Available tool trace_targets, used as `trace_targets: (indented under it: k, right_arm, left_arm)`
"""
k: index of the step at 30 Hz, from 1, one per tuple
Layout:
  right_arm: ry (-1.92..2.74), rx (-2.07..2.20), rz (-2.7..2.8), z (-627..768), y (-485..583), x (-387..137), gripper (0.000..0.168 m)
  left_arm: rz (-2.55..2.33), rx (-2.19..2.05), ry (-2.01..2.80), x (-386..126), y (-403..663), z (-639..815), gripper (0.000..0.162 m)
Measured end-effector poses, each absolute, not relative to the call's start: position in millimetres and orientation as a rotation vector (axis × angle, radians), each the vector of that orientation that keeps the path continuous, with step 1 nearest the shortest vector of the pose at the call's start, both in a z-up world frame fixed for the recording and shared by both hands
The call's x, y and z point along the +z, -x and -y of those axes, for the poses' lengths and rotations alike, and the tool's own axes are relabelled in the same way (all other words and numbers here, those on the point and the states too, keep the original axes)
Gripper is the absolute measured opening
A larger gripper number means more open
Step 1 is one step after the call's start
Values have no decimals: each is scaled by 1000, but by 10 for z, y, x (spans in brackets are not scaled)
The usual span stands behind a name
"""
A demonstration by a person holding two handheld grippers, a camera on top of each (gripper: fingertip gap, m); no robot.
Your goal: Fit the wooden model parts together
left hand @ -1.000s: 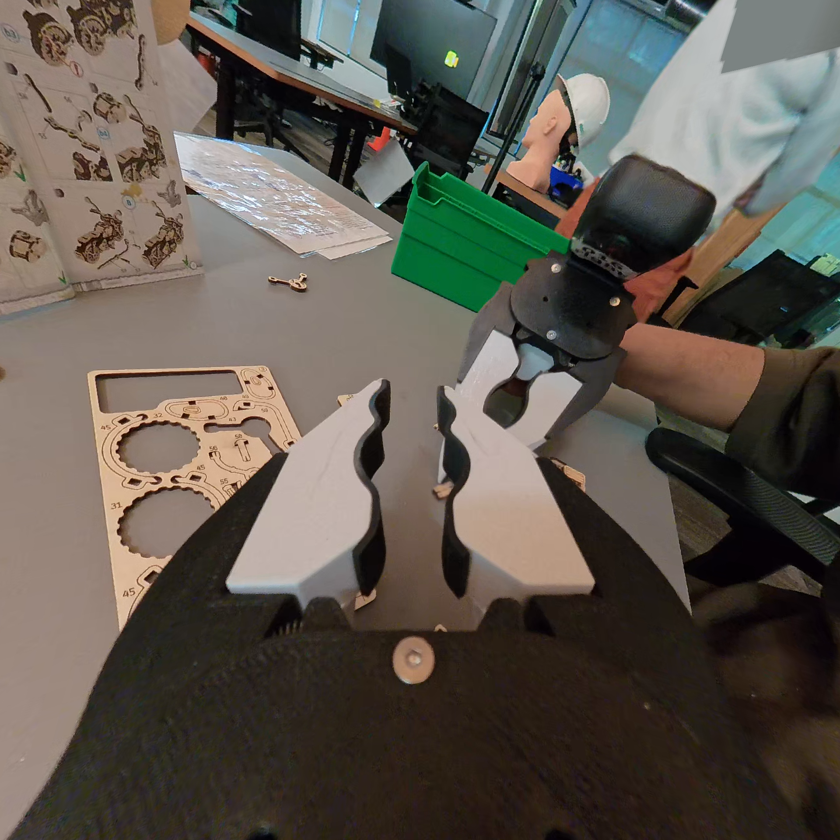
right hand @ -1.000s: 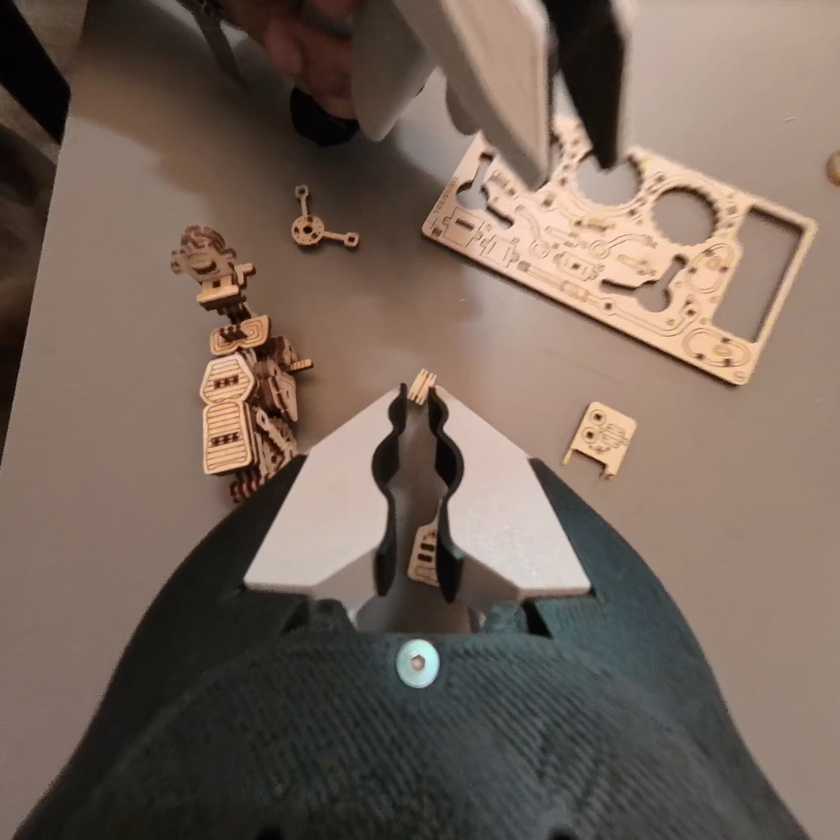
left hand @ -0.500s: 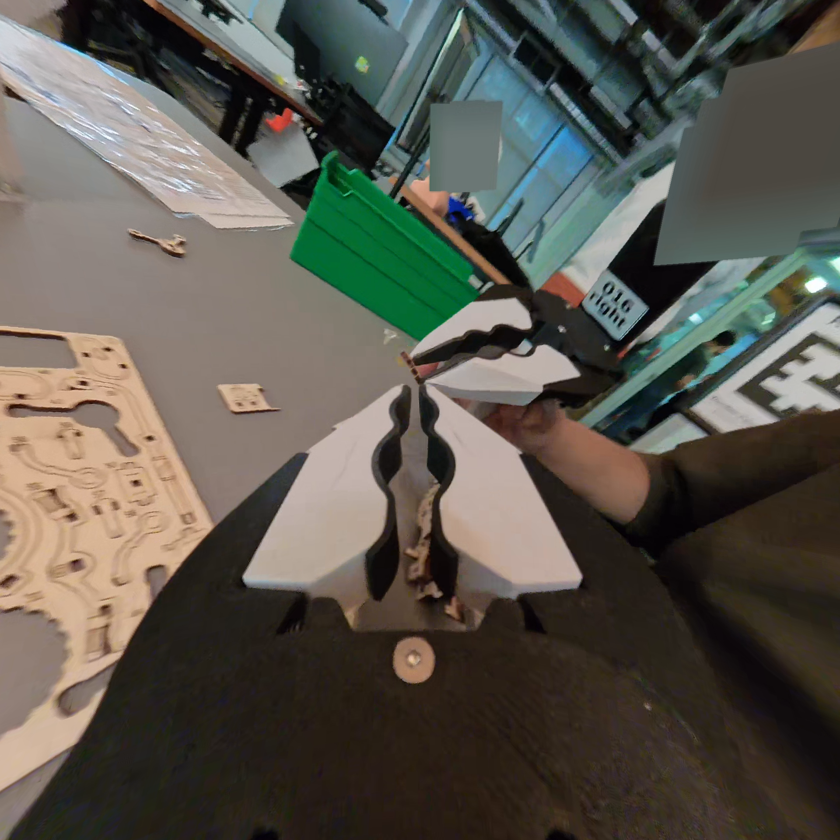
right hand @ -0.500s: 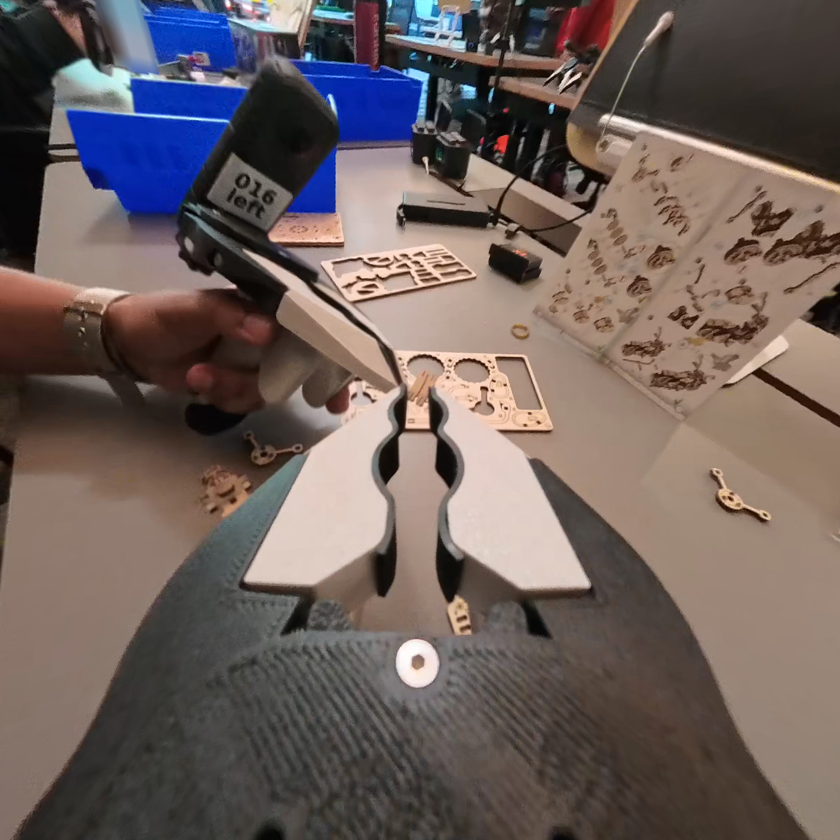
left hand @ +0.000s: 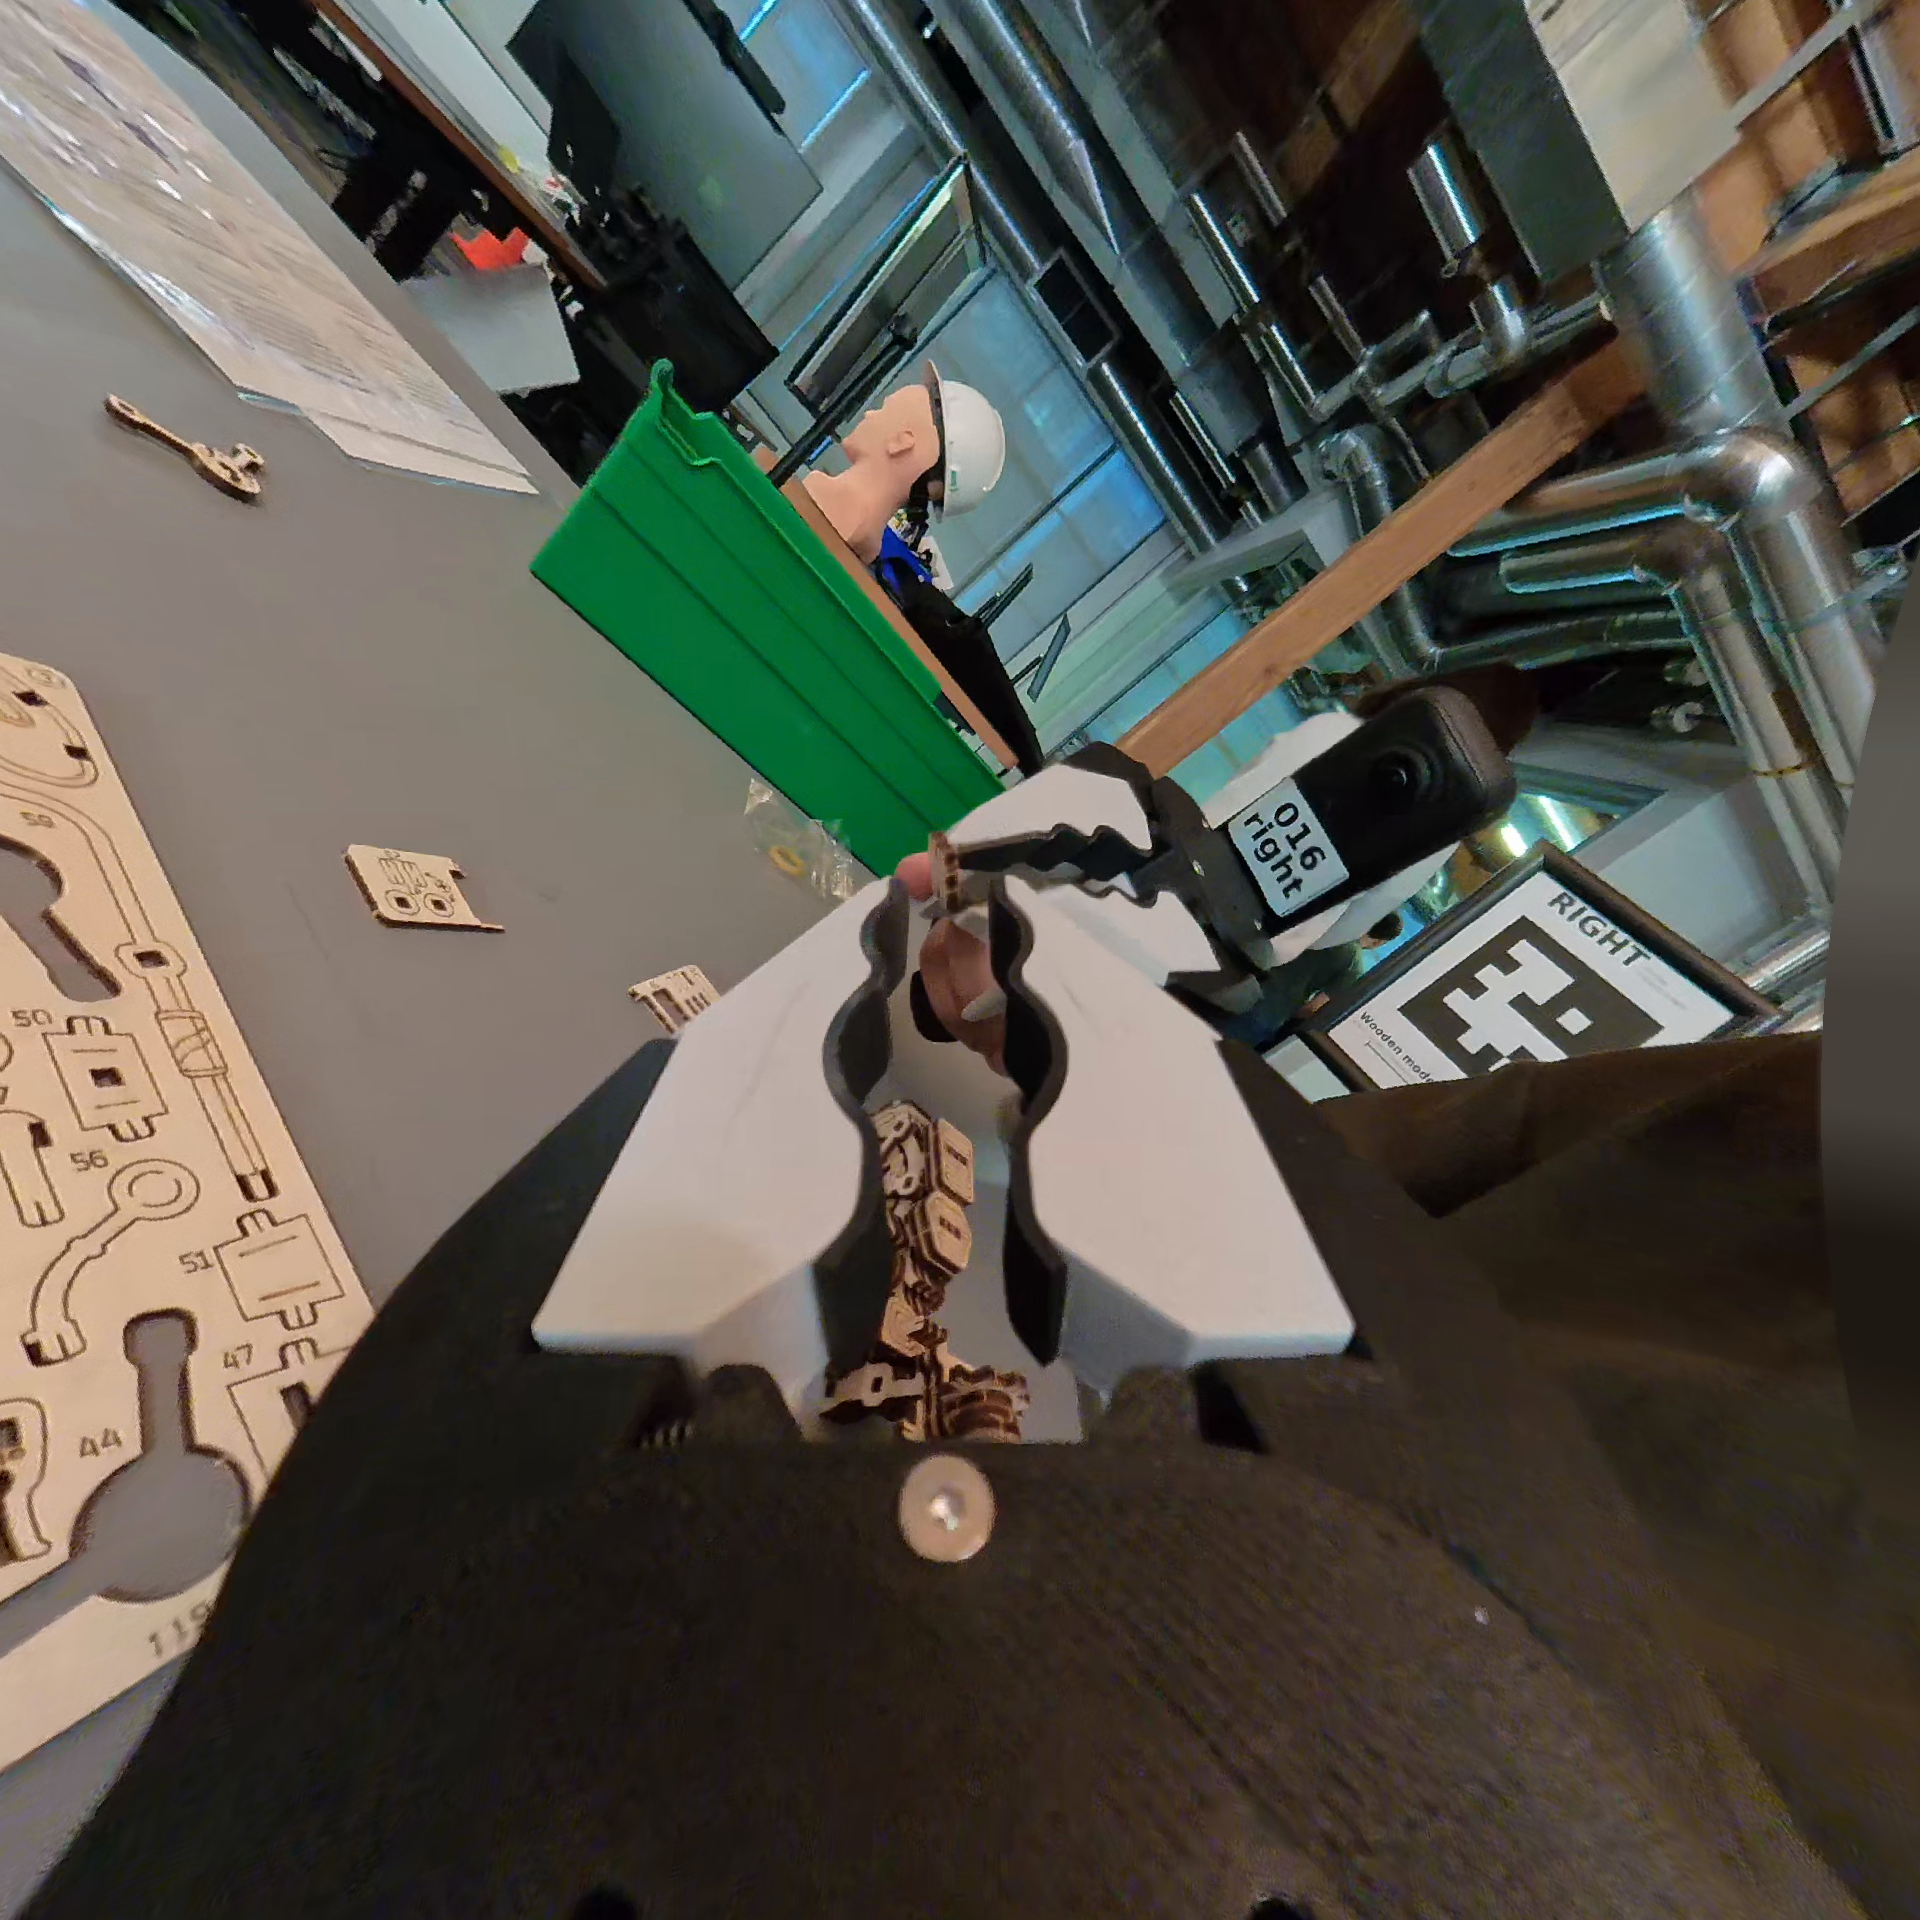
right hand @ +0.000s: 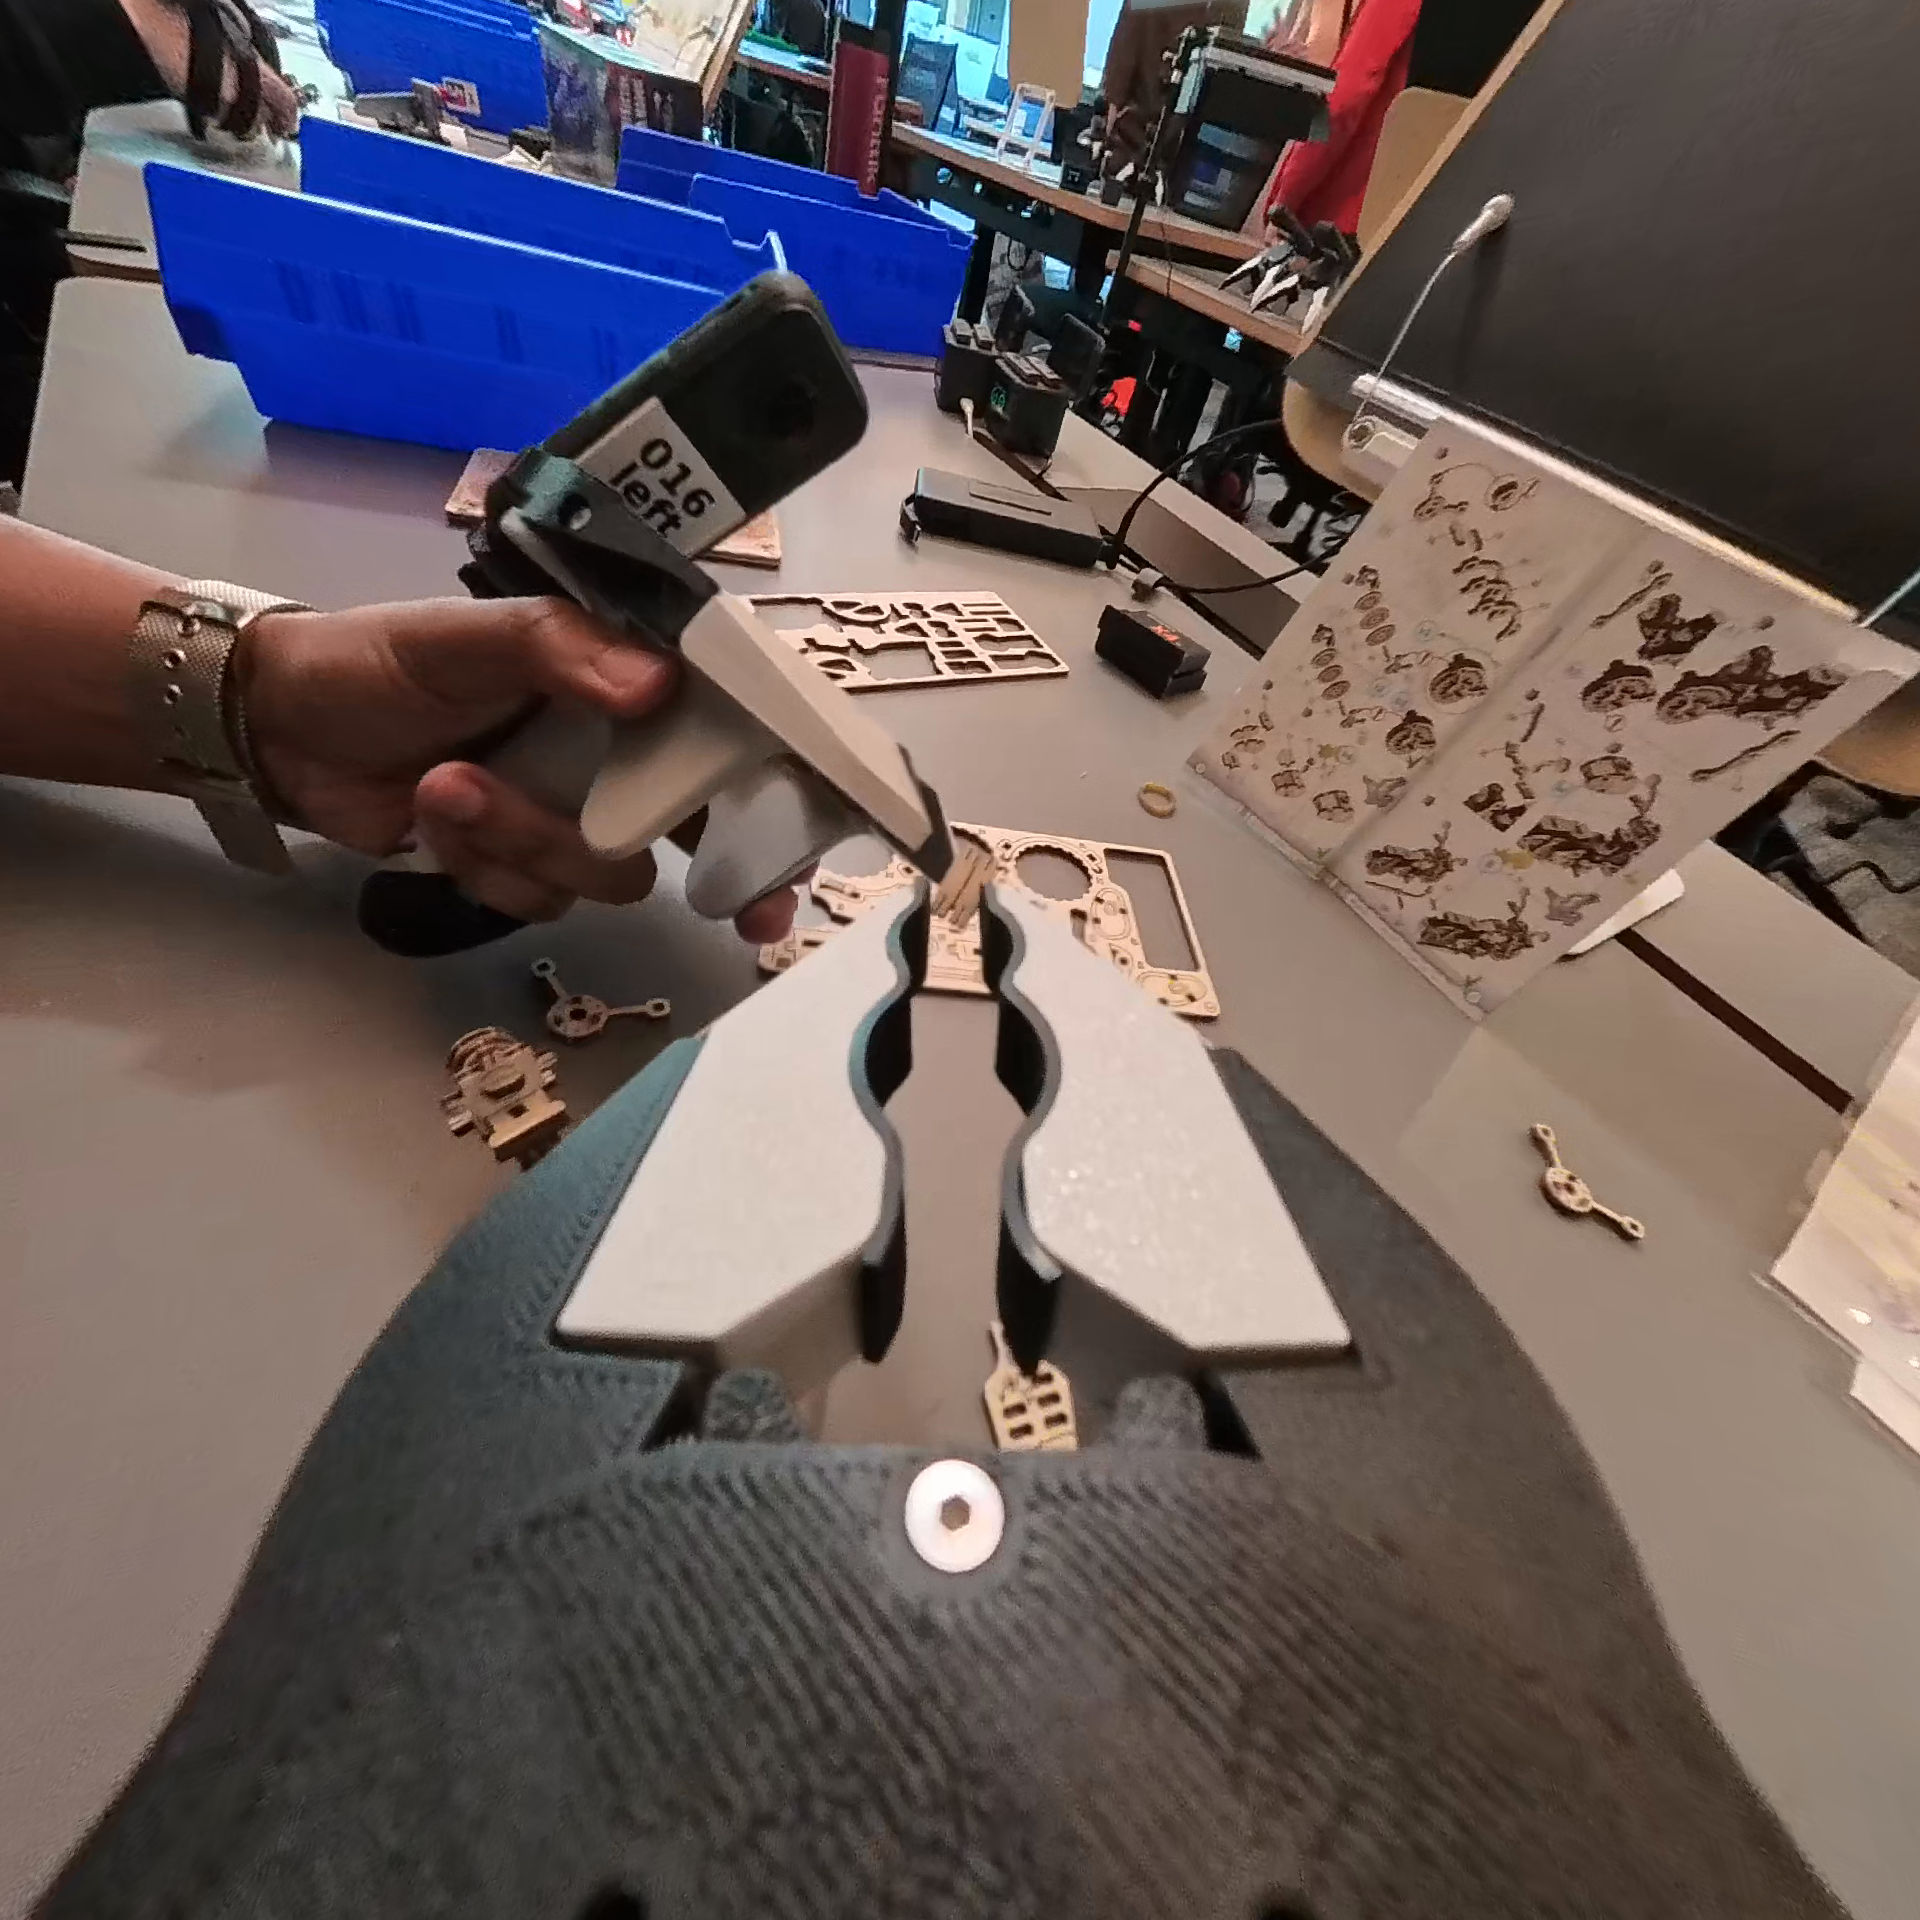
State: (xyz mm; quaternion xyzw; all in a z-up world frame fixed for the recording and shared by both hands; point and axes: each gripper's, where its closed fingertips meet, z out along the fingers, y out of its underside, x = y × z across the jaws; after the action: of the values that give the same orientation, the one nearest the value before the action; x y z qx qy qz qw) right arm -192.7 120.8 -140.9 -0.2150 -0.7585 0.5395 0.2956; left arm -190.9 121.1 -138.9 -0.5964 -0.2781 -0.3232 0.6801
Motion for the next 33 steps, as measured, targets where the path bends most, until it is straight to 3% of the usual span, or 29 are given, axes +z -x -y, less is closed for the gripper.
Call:
trace_targets:
  k: [14,20,26,33]
  right_arm:
    - [532,1360,2009,-1170,1929,-1441,8]
    - [795,1707,1992,-1286,1950,-1315,16]
    - [1004,2039,2240,-1303,1790,-1511,20]
    - [988,2186,2334,-1214,1631,-1467,12]
  left_arm:
    - [670,-764,1327,-1430,1917,-1233,0]
    - [629,-721,1357,-1414,1932,-1199,0]
    - [482,-663,1487,-1435,1801,-1205,0]
    - [340,-655,1593,-1478,1564,-1272,0]
